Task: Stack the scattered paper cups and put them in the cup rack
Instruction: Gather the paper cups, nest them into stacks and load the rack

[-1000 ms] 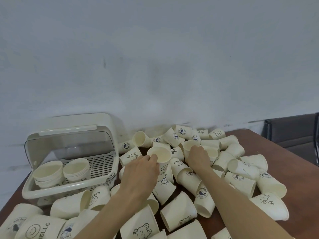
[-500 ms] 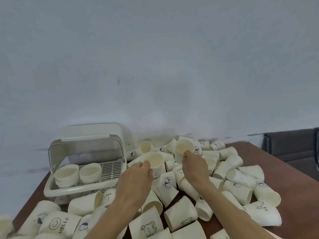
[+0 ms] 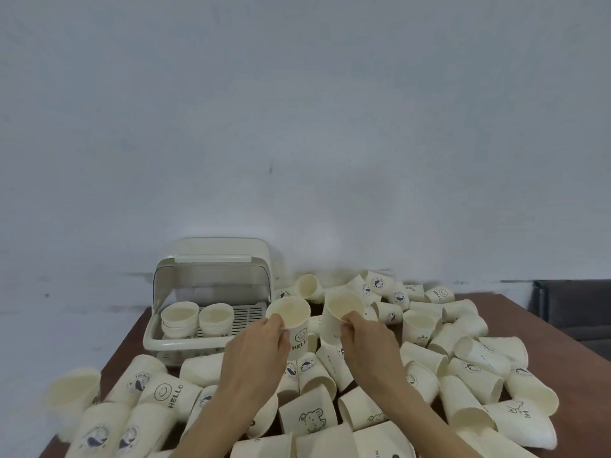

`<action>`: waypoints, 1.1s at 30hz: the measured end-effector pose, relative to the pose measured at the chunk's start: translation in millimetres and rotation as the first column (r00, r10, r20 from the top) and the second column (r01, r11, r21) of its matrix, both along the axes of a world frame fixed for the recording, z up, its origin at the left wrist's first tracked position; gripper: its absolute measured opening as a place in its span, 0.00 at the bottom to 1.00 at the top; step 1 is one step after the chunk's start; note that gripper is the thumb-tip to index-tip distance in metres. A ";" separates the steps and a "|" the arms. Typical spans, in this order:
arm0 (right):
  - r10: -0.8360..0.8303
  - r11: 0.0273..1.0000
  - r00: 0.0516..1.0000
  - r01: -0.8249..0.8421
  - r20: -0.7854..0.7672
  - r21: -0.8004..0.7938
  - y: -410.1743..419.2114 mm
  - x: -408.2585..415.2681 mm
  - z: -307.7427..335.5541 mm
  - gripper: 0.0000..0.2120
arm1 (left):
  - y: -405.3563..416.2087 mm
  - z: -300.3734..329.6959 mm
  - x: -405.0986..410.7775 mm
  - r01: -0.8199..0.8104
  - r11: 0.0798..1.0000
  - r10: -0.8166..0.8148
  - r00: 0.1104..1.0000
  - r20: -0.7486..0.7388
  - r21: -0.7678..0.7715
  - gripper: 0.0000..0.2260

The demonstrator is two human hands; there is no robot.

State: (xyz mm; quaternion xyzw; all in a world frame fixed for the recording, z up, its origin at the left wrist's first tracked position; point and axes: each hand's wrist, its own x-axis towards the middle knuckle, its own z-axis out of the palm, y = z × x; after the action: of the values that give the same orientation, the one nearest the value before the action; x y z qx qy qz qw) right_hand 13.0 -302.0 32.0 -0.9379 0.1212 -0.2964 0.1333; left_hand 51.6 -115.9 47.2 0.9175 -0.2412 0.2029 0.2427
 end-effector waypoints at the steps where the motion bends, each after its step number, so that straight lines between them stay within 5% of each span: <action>1: 0.012 1.000 1.000 -0.012 0.000 0.003 4.9 -2.0 0.2 0.11 | 4.5 0.1 -2.1 -0.003 1.000 0.003 1.000 -0.001 -0.014 0.08; 33: 0.232 0.972 0.971 -0.234 -0.051 -0.039 93.6 16.5 -0.4 0.11 | 93.0 -12.8 7.9 -0.163 0.983 0.158 0.986 -0.061 -0.081 0.08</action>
State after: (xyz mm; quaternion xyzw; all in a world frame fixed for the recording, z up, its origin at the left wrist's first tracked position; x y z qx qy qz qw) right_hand 29.4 -208.3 31.6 -0.9549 0.0069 -0.2597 0.1435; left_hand 59.5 -23.0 34.4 0.9278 -0.1508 0.2069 0.2713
